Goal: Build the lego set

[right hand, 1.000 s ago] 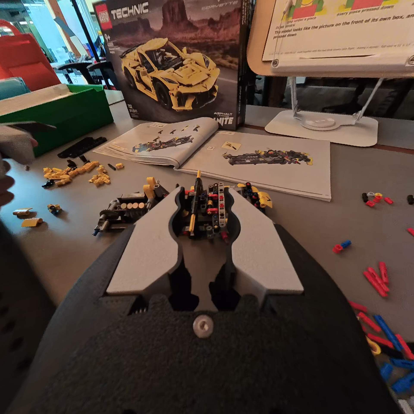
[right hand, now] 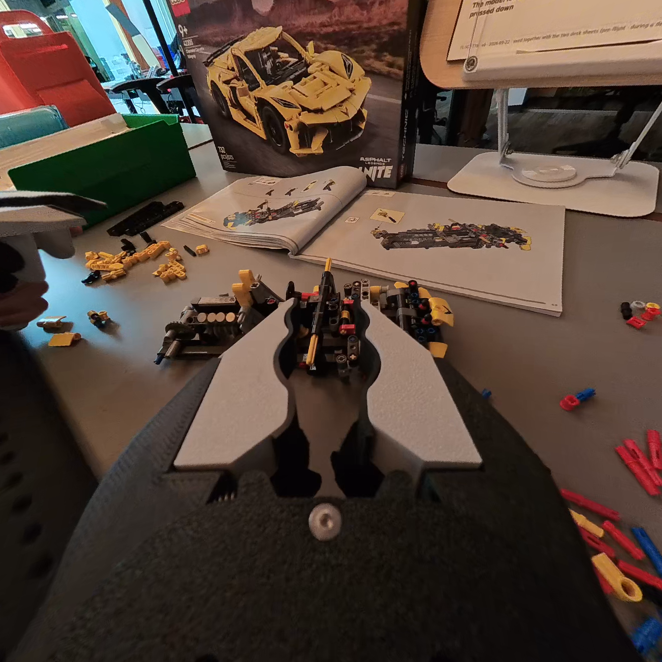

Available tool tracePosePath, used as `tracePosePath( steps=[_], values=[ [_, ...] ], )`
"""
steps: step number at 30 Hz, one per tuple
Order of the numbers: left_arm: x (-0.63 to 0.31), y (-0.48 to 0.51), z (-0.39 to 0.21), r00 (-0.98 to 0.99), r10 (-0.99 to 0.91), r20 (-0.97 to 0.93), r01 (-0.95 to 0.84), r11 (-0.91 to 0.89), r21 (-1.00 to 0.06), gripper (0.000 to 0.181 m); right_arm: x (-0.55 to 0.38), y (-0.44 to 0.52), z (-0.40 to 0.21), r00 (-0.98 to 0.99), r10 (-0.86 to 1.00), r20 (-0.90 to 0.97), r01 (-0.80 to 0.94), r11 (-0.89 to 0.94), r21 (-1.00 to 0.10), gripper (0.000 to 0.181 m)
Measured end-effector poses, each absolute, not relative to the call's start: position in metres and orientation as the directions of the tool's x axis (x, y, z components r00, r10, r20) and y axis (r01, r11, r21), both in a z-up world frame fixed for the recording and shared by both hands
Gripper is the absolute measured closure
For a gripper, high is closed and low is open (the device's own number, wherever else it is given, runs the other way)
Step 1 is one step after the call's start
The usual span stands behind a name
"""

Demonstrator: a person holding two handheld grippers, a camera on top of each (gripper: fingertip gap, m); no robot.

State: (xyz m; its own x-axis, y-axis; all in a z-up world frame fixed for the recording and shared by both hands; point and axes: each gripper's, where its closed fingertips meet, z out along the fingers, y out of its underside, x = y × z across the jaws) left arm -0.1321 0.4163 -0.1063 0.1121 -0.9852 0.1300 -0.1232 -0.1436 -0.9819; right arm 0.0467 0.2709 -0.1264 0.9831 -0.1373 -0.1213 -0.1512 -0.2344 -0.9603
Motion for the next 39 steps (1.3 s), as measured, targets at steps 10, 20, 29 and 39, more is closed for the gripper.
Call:
tracePosePath(
  steps=[10,20,29,39],
  values=[
    [-0.15,0.419,-0.134,0.044,-0.995,-0.091,-0.439,0.063,-0.896,0.113,0.045,0.271,-0.128,0.984,-0.136,-0.118,-0.148,-0.244,-0.958,0.152],
    [-0.191,0.39,-0.191,-0.26,-0.966,-0.013,-0.734,0.206,-0.647,0.127,0.041,0.273,-0.131,0.986,-0.118,-0.121,-0.149,-0.263,-0.953,0.153],
    [-0.186,0.39,-0.204,-0.309,-0.949,-0.061,-0.722,0.276,-0.634,0.165,0.039,0.273,-0.133,0.986,-0.108,-0.128,-0.153,-0.273,-0.95,0.155],
    [-0.129,0.389,-0.123,-0.248,-0.959,-0.134,-0.373,0.223,-0.901,0.165,0.031,0.277,-0.133,0.992,-0.08,-0.098,-0.117,-0.286,-0.951,0.156]
  ],
)
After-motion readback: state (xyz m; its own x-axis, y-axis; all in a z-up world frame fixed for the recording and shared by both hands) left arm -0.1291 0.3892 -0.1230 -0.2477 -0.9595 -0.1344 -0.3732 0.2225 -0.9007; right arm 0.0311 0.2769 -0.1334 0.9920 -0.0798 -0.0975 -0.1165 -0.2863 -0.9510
